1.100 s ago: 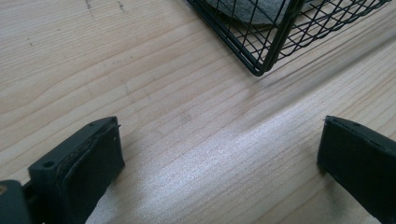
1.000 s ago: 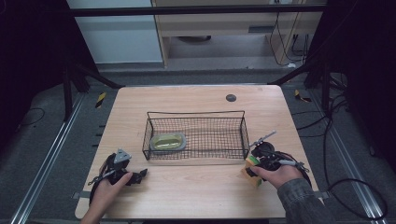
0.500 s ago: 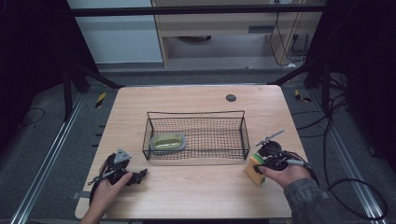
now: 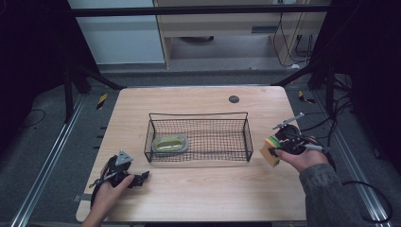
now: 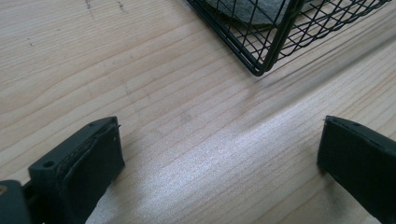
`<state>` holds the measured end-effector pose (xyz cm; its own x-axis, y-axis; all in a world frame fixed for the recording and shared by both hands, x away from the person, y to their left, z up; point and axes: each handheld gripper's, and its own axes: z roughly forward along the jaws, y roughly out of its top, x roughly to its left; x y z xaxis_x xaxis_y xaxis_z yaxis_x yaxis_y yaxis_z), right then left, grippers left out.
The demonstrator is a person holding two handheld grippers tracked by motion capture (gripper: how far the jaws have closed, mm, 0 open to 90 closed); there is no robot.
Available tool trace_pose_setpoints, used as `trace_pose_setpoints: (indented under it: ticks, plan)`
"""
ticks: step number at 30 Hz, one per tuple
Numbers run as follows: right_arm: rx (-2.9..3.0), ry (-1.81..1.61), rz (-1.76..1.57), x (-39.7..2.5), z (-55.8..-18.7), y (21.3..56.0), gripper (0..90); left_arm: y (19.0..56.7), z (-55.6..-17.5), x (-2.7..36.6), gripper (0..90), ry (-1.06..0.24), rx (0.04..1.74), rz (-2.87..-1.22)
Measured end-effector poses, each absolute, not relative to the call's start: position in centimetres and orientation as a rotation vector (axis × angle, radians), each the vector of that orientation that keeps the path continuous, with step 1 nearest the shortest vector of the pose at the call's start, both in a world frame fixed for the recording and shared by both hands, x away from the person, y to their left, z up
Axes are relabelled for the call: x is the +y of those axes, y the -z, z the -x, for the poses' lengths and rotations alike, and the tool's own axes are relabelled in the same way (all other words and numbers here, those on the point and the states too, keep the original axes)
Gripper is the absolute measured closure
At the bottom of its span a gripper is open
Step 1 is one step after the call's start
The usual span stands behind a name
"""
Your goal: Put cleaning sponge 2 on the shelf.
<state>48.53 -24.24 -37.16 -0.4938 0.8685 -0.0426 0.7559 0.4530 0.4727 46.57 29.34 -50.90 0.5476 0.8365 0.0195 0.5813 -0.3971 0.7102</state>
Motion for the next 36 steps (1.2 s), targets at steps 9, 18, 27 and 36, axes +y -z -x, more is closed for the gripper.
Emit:
trace_pose_setpoints:
  ticks: [9,18,27,36]
  plan:
    - [2.362,-0.590,-1.339,-24.5,-51.3,34.5,64.5,50.9,-46.6,29.3,0.0,-0.498,1.137,-2.123]
    - [2.315,-0.630,-1.298,-24.1,-52.1,32.3,64.6,50.9,-46.6,29.3,0.0,-0.498,1.137,-2.124]
    - [2.300,-0.668,-1.252,-23.1,-52.8,30.2,64.7,50.9,-46.6,29.3,0.0,-0.499,1.137,-2.123]
    - [2.308,-0.685,-1.218,-22.0,-53.3,29.3,64.7,50.9,-46.6,29.3,0.0,-0.499,1.138,-2.118]
